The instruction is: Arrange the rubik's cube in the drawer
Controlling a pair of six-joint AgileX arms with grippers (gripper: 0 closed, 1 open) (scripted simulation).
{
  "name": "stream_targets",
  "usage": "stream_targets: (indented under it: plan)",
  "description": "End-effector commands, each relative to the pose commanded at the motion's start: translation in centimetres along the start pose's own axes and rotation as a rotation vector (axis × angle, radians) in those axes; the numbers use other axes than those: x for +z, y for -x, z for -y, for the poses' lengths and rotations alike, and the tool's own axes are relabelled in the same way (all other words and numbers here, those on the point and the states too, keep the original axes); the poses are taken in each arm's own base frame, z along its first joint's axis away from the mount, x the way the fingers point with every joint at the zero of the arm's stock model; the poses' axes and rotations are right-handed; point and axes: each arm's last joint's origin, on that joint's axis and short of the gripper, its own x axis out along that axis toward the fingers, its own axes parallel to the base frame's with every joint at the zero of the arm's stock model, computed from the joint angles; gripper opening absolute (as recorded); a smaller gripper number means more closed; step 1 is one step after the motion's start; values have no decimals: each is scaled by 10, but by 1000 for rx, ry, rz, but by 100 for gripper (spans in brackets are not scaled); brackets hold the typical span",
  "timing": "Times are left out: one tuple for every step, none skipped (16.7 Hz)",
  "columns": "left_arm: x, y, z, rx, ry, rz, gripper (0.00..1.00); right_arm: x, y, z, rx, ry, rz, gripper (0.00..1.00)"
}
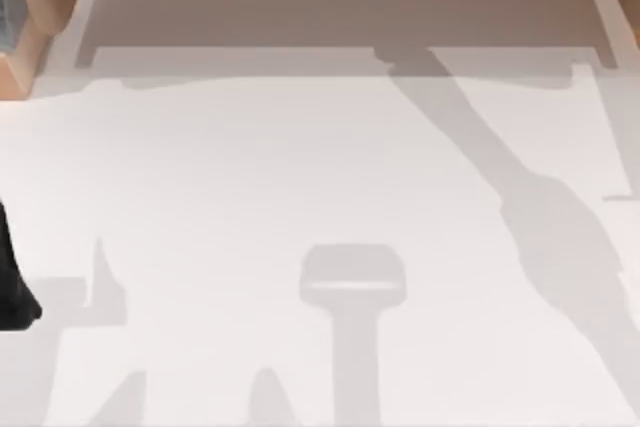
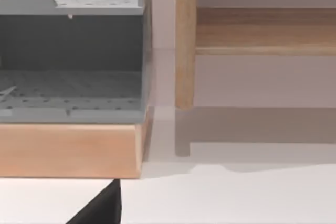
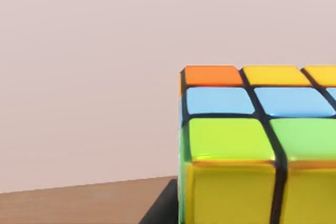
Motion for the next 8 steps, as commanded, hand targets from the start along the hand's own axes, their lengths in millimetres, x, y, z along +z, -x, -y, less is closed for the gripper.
stream_targets:
  plan:
    - [0, 0, 0, 0, 0, 0, 100, -7, 3, -6, 9, 17, -30, 0]
    - [0, 0, 0, 0, 0, 0, 100, -16, 5, -11, 11, 41, -66, 0]
    - [0, 0, 0, 0, 0, 0, 100, -25, 7, -16, 11, 68, -104, 0]
    - [0, 0, 0, 0, 0, 0, 100, -29, 10, -21, 12, 87, -130, 0]
    - [0, 0, 0, 0, 0, 0, 100, -29, 14, -24, 18, 95, -144, 0]
    - [0, 0, 0, 0, 0, 0, 100, -26, 19, -27, 27, 94, -148, 0]
    - [0, 0, 0, 0, 0, 0, 100, -25, 21, -28, 32, 91, -148, 0]
    - [0, 0, 0, 0, 0, 0, 100, -25, 21, -28, 32, 91, -148, 0]
